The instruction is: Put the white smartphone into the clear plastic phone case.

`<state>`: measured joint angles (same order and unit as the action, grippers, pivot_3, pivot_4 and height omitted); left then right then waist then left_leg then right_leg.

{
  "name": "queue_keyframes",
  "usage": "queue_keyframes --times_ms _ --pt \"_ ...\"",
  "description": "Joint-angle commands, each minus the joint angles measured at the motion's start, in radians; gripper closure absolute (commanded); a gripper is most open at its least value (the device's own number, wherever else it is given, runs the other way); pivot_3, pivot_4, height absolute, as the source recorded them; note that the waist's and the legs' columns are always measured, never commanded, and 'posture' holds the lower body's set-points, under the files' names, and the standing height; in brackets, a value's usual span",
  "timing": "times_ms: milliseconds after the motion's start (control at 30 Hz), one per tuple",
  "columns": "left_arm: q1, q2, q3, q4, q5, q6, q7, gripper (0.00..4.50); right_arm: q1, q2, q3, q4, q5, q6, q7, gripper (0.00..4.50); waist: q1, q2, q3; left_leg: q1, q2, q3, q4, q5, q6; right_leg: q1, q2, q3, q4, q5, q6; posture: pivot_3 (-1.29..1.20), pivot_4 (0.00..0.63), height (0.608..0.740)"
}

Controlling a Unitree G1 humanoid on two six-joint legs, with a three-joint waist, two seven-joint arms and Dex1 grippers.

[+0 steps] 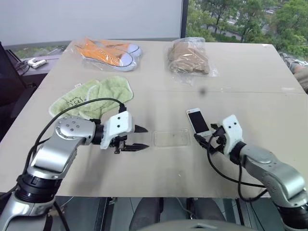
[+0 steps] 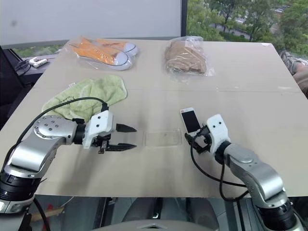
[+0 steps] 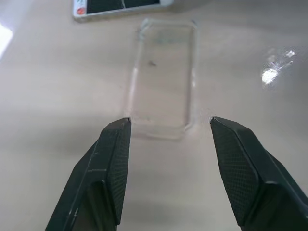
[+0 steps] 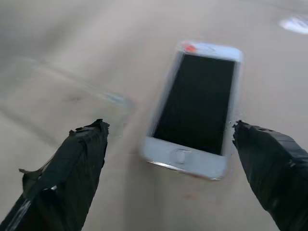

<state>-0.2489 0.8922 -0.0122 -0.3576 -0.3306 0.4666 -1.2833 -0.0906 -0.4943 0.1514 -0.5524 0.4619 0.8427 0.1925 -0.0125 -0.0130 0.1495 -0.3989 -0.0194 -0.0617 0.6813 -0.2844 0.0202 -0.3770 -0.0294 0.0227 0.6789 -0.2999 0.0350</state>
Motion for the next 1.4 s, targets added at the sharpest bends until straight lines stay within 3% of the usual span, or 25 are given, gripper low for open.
queue_keyframes --times_ms 33,133,233,300,333,700,800,833,1400 --pt "0.016 0.02 0.098 -0.03 -0.097 -0.011 -0.021 1.84 -0.029 0.028 0.039 0.01 -0.086 -0.004 -0.038 0.0 0.001 0.0 0.0 0.0 0.0 0.0 -0.001 0.0 0.0 -0.001 0.0 0.0 0.0 0.0 0.0 0.0 0.15 0.74" --pt "0.052 0.046 0.132 -0.011 -0.114 -0.026 -0.037 1.84 -0.037 0.037 0.07 0.02 -0.133 0.01 -0.04 0.0 -0.001 0.0 0.0 0.0 0.0 0.0 -0.001 0.0 0.0 -0.001 0.0 0.0 0.0 0.0 0.0 0.0 0.15 0.74" --pt "0.095 0.062 0.17 0.019 -0.124 -0.038 -0.038 0.96 -0.048 0.078 0.059 0.054 -0.185 0.013 -0.084 0.0 -0.003 0.0 0.0 0.001 0.0 0.001 -0.002 0.0 0.0 -0.001 0.0 0.001 0.0 0.0 0.0 0.0 0.15 0.74" --pt "0.12 0.067 0.181 0.025 -0.111 -0.056 -0.023 0.09 -0.061 0.103 0.045 0.077 -0.196 0.017 -0.089 0.0 -0.003 0.0 0.0 0.001 0.0 0.001 -0.003 0.0 0.0 -0.002 0.0 0.001 0.0 0.0 0.0 0.0 0.15 0.74" --pt "0.126 0.062 0.187 0.027 -0.105 -0.064 -0.007 0.03 -0.067 0.117 0.035 0.087 -0.191 0.026 -0.086 0.0 -0.003 0.0 0.0 0.002 0.0 0.001 -0.003 0.0 0.001 -0.002 0.0 0.002 0.0 0.0 0.0 0.0 0.15 0.74" --pt "0.134 0.033 0.215 0.006 -0.121 -0.032 0.142 0.03 -0.111 0.168 0.043 0.132 -0.2 0.093 -0.051 0.0 -0.007 -0.001 -0.001 0.003 0.0 0.001 -0.003 -0.002 0.003 -0.002 0.0 0.002 0.001 0.0 0.0 0.0 0.15 0.74" --pt "0.141 0.045 0.208 0.002 -0.138 -0.021 0.13 0.0 -0.111 0.165 0.037 0.134 -0.206 0.096 -0.041 1.29 -0.006 -0.001 -0.001 0.003 0.0 0.001 -0.004 -0.002 0.003 -0.002 0.0 0.002 0.001 0.0 0.0 0.0 0.15 0.74" --pt "0.143 0.047 0.207 0.001 -0.144 -0.016 0.124 0.0 -0.112 0.163 0.034 0.135 -0.208 0.097 -0.037 1.52 -0.006 -0.001 -0.001 0.003 0.0 0.001 -0.004 -0.002 0.003 -0.002 0.0 0.001 0.001 0.0 0.0 0.0 0.15 0.74" --pt "0.153 0.061 0.198 0.013 -0.156 -0.019 0.097 0.0 -0.123 0.152 0.005 0.119 -0.226 0.048 0.017 1.52 -0.004 0.0 0.0 0.003 0.0 0.001 -0.005 -0.002 0.003 -0.002 0.0 0.002 0.0 0.0 0.0 0.0 0.15 0.74"
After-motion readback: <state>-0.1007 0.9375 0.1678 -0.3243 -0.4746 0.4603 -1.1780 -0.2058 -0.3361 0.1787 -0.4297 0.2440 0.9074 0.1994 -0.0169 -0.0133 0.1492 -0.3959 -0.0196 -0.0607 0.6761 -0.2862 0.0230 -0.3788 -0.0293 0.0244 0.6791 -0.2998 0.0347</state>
